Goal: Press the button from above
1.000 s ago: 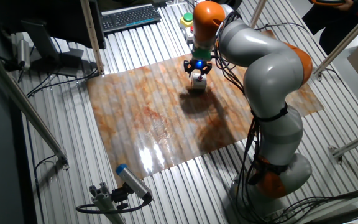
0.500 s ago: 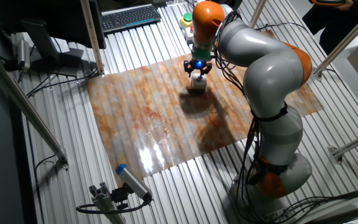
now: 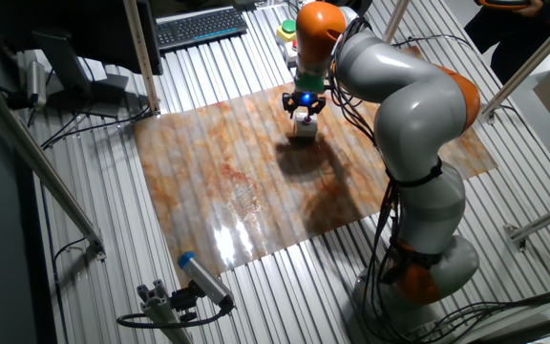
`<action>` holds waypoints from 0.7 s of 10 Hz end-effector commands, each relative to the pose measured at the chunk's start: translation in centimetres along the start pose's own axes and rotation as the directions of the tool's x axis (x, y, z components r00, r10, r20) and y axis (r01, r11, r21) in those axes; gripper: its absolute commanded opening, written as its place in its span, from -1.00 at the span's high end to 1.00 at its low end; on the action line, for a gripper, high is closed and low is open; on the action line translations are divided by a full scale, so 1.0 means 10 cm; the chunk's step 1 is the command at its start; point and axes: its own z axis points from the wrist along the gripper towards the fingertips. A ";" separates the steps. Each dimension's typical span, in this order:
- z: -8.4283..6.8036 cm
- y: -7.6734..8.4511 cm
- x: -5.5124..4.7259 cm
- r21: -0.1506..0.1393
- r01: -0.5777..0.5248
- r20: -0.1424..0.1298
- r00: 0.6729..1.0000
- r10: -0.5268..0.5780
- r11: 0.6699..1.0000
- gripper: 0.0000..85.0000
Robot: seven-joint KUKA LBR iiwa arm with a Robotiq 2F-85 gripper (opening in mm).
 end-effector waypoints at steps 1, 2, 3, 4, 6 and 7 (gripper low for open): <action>0.00 0.00 -0.01 0.003 0.002 0.002 1.000 -0.002 1.000 -0.20; 0.00 0.00 -0.02 0.000 0.003 0.000 1.000 -0.003 1.000 -0.20; 0.02 0.01 -0.05 -0.002 0.005 0.000 1.000 -0.005 1.000 -0.20; 0.06 0.02 -0.08 0.001 0.006 0.004 1.000 -0.006 1.000 -0.20; 0.11 0.01 -0.13 0.005 0.009 0.008 1.000 -0.009 1.000 -0.20; 0.12 0.01 -0.14 0.005 0.009 0.008 1.000 -0.009 1.000 -0.20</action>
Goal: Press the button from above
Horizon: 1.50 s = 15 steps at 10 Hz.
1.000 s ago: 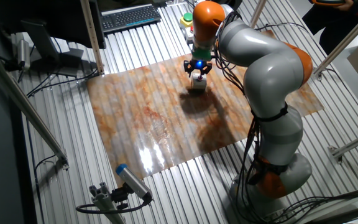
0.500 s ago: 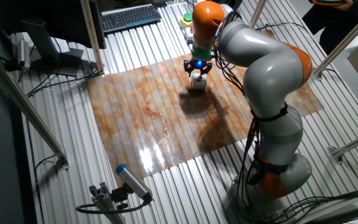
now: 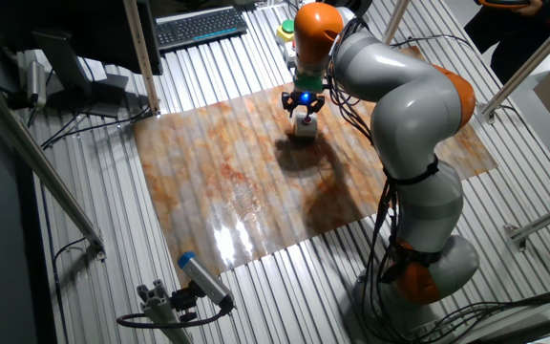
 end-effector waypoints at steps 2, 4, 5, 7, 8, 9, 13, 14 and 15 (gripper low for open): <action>0.03 0.00 -0.03 0.000 0.001 -0.001 1.000 -0.001 1.000 -0.20; 0.06 -0.02 -0.07 -0.001 0.006 -0.005 1.000 -0.006 1.000 -0.20; 0.08 -0.05 -0.09 -0.003 0.014 -0.006 1.000 -0.014 1.000 -0.20; 0.13 -0.12 -0.13 -0.007 0.026 -0.003 1.000 -0.026 1.000 -0.20; 0.16 -0.11 -0.13 -0.008 0.024 -0.004 1.000 -0.024 1.000 -0.20; 0.18 -0.10 -0.13 -0.010 0.024 -0.004 1.000 -0.024 1.000 -0.20; 0.26 -0.09 -0.16 -0.020 0.026 -0.007 1.000 -0.026 0.999 -0.20; 0.27 -0.10 -0.16 -0.020 0.027 -0.006 1.000 -0.028 0.999 -0.20; 0.29 -0.10 -0.17 -0.022 0.027 -0.005 1.000 -0.028 0.999 -0.20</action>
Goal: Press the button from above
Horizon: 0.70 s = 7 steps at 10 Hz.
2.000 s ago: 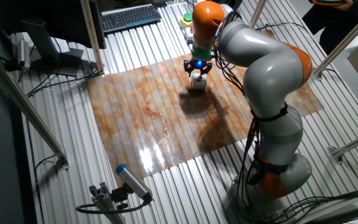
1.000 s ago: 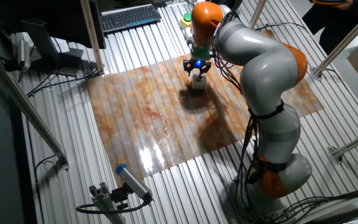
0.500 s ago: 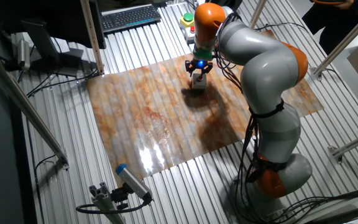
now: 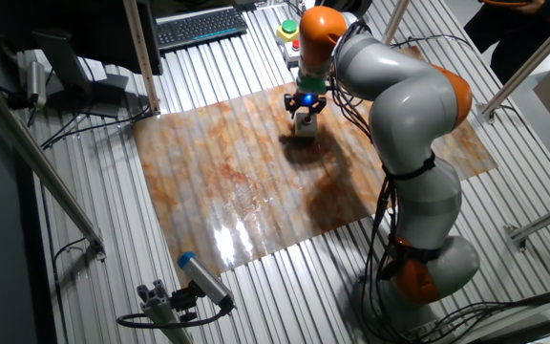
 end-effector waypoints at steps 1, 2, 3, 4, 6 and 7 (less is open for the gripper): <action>0.01 0.00 0.00 -0.001 0.001 0.001 1.000 -0.001 1.000 -0.20; 0.03 0.00 0.00 -0.001 0.001 0.001 1.000 -0.001 1.000 -0.20; 0.05 0.01 0.00 -0.001 0.000 0.004 1.000 0.000 1.000 -0.20; 0.06 0.01 0.00 -0.003 0.000 0.003 1.000 0.000 1.000 -0.20; 0.07 0.01 0.00 -0.005 0.000 0.004 1.000 0.000 1.000 -0.20; 0.07 0.01 0.00 -0.005 0.000 0.004 1.000 0.000 1.000 -0.20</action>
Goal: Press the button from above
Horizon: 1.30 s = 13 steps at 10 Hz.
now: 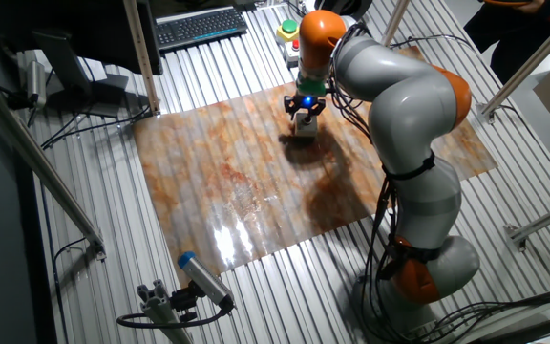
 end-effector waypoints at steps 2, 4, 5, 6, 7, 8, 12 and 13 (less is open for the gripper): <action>0.01 -0.02 0.00 0.000 0.005 0.000 1.000 -0.005 1.000 -0.20; 0.02 -0.03 0.00 -0.001 0.005 0.001 1.000 -0.005 1.000 -0.20; 0.02 -0.03 0.00 -0.001 0.002 0.001 1.000 -0.002 1.000 -0.20; 0.03 -0.02 0.00 -0.001 0.002 0.001 1.000 -0.002 1.000 -0.20; 0.03 -0.02 0.01 -0.001 0.002 0.001 1.000 -0.002 1.000 -0.20; 0.03 -0.02 0.01 -0.003 0.002 0.000 1.000 -0.002 1.000 -0.20; 0.07 -0.01 0.01 -0.001 0.002 0.005 1.000 -0.002 1.000 -0.20; 0.11 0.00 0.01 -0.001 0.002 0.008 1.000 -0.002 1.000 -0.20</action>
